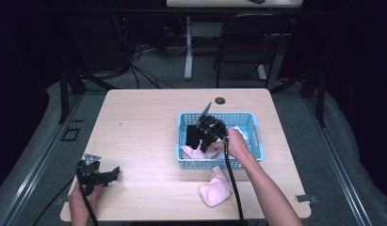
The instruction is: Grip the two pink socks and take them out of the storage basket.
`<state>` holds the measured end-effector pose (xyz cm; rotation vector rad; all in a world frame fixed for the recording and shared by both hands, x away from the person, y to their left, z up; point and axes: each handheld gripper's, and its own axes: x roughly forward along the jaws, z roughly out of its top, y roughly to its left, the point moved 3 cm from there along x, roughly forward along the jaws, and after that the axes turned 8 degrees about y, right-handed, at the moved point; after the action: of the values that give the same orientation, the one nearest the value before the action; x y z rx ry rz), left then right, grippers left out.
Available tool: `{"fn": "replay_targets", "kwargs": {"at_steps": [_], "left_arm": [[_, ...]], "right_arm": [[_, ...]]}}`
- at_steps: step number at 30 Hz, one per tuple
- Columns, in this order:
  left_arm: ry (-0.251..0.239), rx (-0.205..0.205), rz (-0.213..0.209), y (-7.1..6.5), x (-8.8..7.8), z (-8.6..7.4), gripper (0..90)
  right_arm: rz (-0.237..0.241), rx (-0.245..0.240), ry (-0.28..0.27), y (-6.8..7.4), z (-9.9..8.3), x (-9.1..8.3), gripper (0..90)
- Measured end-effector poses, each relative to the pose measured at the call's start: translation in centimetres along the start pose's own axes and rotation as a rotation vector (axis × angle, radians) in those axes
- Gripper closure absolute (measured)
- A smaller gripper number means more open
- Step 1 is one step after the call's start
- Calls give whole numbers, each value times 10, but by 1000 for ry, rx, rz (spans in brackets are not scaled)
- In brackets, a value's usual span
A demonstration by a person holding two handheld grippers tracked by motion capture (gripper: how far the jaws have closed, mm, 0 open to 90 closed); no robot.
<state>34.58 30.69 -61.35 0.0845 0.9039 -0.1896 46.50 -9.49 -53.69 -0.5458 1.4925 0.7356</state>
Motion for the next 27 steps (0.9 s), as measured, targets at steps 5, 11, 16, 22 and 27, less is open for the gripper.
{"fn": "replay_targets", "kwargs": {"at_steps": [5, 11, 16, 22, 27], "left_arm": [[0, 0, 0, 0, 0, 0, 41], [-1, 0, 0, 0, 0, 0, 41], [0, 1, 0, 0, 0, 0, 41], [-1, 0, 0, 0, 0, 0, 41], [0, 0, -1, 0, 0, 0, 41]], "right_arm": [[-15, -10, 30, 2, 1, 1, 587], [-33, -9, 40, 2, 1, 5, 786], [-43, -12, 48, 4, 1, 3, 862], [-53, -14, 19, 6, -6, -9, 866], [-65, -11, -11, 6, -15, -24, 866]]}}
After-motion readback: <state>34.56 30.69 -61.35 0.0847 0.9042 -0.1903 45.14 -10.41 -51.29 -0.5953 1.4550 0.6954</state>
